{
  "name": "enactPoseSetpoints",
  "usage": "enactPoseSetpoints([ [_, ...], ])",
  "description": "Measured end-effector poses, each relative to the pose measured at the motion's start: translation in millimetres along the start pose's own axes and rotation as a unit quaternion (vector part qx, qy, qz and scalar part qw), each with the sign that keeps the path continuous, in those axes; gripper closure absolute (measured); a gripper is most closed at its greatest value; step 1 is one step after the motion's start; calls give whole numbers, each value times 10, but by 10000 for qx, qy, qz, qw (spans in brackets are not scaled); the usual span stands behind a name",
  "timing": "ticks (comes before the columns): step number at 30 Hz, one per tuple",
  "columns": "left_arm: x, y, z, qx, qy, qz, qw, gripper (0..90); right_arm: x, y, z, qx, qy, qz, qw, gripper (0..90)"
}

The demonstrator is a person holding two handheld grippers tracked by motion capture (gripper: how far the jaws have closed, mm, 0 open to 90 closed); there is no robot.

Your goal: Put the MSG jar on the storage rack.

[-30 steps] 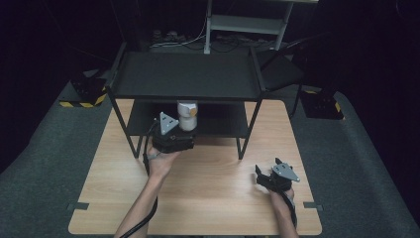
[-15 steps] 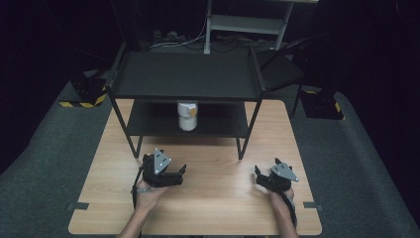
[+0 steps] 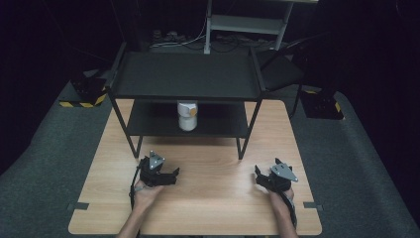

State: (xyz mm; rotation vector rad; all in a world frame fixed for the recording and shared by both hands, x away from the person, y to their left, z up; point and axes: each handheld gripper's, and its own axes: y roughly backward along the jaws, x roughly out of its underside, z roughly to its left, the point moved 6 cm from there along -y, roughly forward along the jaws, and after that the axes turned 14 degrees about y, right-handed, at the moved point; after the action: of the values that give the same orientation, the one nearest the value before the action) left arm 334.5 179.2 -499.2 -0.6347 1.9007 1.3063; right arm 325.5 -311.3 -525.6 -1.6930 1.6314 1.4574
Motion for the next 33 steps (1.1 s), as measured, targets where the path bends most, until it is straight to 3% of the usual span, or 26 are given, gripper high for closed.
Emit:
enactPoseSetpoints([
  [5, 16, -102, 62, -133, 195, 62, 9997, 39, -1, 0, 3, 8, 1, 2, 10000, 137],
  [13, 22, -138, 5, -355, 121, 147, 9992, 42, -2, -1, 6, 4, 24, 3, 10000, 137],
  [20, 25, -133, 19, -346, 309, 188, 9987, 47, -7, -1, 12, 5, 44, 26, 10000, 136],
  [33, 31, -146, -1, -373, 170, 200, 9990, 46, -7, 0, 15, 19, 33, 29, 10000, 136],
])
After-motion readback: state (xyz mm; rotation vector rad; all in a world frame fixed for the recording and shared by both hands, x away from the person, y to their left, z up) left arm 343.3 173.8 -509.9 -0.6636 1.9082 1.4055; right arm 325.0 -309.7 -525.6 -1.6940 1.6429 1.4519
